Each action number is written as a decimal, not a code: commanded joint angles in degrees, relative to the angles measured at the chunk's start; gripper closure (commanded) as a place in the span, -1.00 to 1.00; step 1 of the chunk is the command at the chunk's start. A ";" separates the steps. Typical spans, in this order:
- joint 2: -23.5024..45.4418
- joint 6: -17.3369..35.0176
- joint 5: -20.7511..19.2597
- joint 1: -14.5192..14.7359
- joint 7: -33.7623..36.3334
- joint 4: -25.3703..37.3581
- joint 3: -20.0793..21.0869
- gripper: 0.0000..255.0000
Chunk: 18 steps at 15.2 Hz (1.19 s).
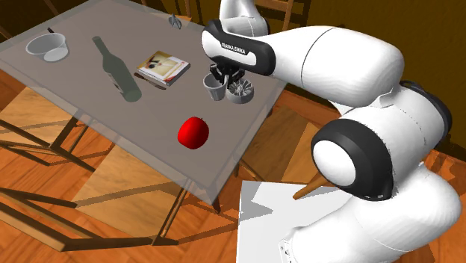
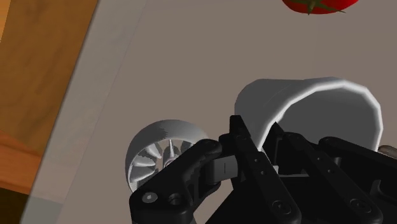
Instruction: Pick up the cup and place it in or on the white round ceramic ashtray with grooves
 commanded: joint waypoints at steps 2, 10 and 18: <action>2.94 -2.46 -0.59 -1.33 -2.41 5.05 -1.13 1.00; 14.23 -11.56 -2.49 -4.41 -8.79 24.54 -3.97 1.00; 18.02 -10.12 -2.97 -5.33 -10.75 26.65 -4.70 1.00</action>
